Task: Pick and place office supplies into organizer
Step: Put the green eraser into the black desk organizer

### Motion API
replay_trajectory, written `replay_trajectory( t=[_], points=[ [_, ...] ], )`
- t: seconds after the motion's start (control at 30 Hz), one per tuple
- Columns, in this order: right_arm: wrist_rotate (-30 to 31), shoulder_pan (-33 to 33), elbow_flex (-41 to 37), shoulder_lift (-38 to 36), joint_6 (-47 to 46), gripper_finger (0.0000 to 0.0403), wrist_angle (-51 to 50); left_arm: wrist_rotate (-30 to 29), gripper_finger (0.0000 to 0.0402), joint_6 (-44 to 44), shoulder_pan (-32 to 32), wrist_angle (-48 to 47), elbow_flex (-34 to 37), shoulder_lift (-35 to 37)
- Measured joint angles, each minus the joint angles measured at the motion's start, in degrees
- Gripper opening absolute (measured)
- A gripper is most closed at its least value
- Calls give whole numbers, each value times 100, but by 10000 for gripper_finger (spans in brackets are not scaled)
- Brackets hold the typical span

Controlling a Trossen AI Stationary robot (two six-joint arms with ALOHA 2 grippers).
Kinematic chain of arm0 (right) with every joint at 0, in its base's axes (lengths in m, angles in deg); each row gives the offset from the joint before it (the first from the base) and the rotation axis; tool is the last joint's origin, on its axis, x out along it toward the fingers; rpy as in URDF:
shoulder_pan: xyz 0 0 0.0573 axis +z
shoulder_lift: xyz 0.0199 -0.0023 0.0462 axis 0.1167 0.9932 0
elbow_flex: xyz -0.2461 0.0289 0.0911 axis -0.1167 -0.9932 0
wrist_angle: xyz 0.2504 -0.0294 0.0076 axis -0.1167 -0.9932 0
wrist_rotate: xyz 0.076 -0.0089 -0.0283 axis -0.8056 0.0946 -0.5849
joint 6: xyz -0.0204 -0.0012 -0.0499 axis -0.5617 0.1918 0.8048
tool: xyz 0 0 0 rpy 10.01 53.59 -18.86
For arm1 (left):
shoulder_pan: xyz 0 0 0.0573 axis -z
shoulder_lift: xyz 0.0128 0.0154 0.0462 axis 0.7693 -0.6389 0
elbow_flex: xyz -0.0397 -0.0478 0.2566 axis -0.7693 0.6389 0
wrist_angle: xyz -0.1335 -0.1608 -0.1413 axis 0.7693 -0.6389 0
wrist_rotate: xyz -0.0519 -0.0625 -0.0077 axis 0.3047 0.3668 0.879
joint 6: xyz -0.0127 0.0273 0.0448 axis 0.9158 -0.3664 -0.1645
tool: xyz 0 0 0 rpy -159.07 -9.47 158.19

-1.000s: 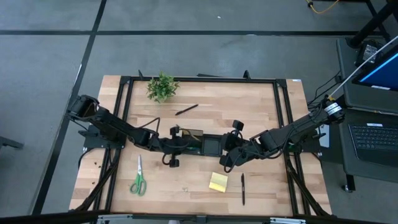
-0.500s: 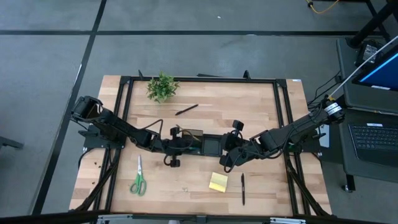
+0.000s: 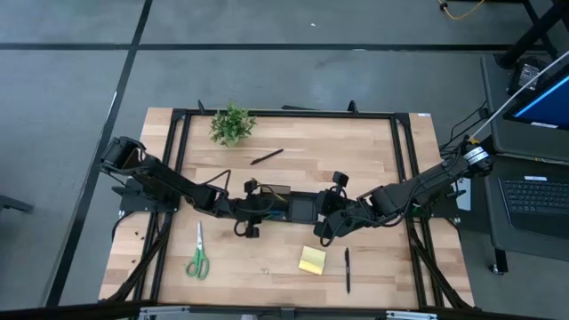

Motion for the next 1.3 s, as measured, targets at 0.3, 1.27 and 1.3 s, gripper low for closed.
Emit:
replay_trajectory(
  t=[0.3, 1.27, 1.3],
  points=[
    [-3, 0, 0, 4, 0, 23, -8, 214, 120, -361, 182, -458, -7, 540],
    [-10, -192, -4, 204, 157, 25, 0, 1241, 2, -272, 105, -1812, -5, 487],
    [-10, -192, -4, 204, 160, 25, 2, 1239, 2, -312, 82, -1799, -7, 448]
  ],
)
